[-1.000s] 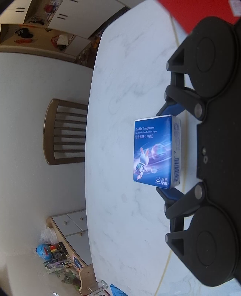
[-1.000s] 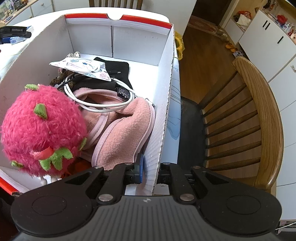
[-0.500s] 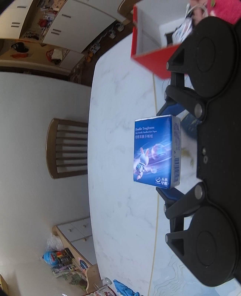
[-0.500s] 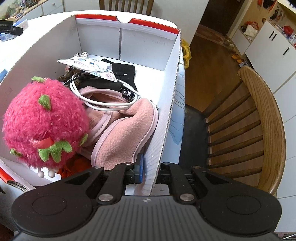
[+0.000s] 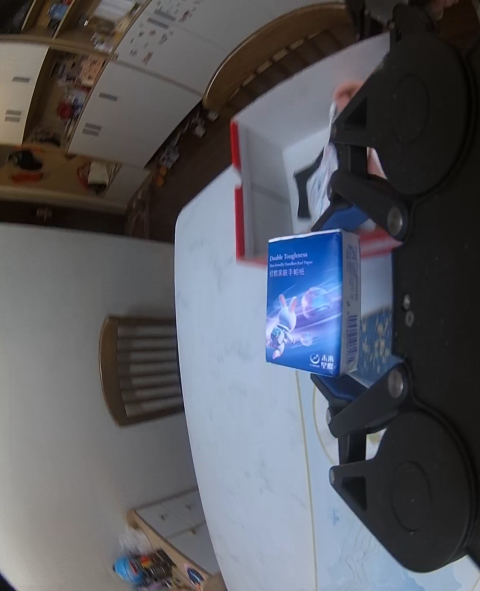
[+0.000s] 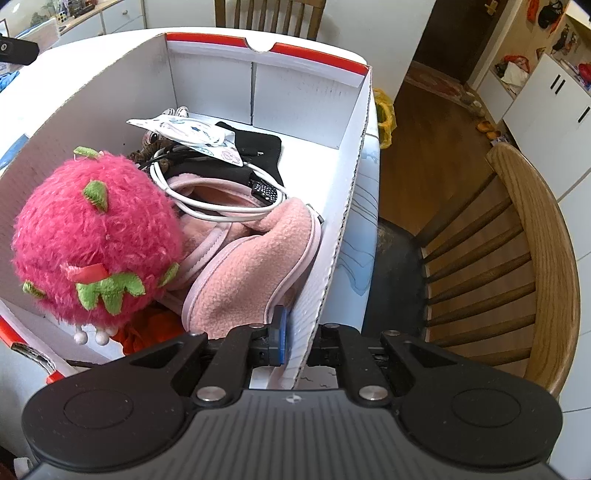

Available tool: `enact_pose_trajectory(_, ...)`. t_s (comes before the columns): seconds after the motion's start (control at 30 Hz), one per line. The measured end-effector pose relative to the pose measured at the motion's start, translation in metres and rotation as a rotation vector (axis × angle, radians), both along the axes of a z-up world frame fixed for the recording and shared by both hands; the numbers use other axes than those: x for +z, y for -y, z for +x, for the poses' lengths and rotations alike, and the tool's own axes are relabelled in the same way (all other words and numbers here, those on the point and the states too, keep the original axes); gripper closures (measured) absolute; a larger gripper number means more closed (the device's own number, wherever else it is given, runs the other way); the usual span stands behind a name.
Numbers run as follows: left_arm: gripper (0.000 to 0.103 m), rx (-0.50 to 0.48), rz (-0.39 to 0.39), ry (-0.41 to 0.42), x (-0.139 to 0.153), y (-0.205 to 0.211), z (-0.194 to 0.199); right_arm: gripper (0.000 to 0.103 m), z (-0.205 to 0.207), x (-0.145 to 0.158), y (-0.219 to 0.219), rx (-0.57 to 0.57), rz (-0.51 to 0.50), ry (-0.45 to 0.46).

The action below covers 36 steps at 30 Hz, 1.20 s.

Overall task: Organize objects
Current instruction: 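Carry the tissue pack into the shoebox and release it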

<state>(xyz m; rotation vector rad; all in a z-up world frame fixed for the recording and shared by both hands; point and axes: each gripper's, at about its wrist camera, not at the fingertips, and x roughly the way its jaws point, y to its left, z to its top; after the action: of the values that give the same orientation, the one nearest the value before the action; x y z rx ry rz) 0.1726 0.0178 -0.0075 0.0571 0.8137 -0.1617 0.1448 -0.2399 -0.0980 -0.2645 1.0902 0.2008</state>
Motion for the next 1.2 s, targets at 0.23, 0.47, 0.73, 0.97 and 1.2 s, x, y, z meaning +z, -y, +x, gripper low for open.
enact_pose_trajectory(0.23, 0.029, -0.104, -0.012, -0.028, -0.006, 0.046, -0.002, 0.095, -0.002, 0.002, 0.002, 0.007, 0.011, 0.014)
enact_pose_trajectory(0.47, 0.029, -0.200, -0.019, -0.070, -0.018, 0.089, 0.009, 0.095, -0.002, 0.005, 0.002, 0.016, 0.008, 0.038)
enact_pose_trajectory(0.73, 0.029, -0.245, -0.002, -0.103, -0.039, 0.122, 0.023, 0.095, 0.000, 0.008, 0.004, 0.017, 0.014, 0.047)
enact_pose_trajectory(0.97, 0.029, -0.265, 0.009, -0.161, -0.060, 0.137, 0.041, 0.095, -0.001, 0.009, 0.003, 0.025, 0.009, 0.055)
enact_pose_trajectory(1.2, 0.029, -0.279, 0.044, -0.219, -0.082, 0.146, 0.053, 0.095, 0.000, 0.009, 0.004, 0.026, 0.015, 0.053)
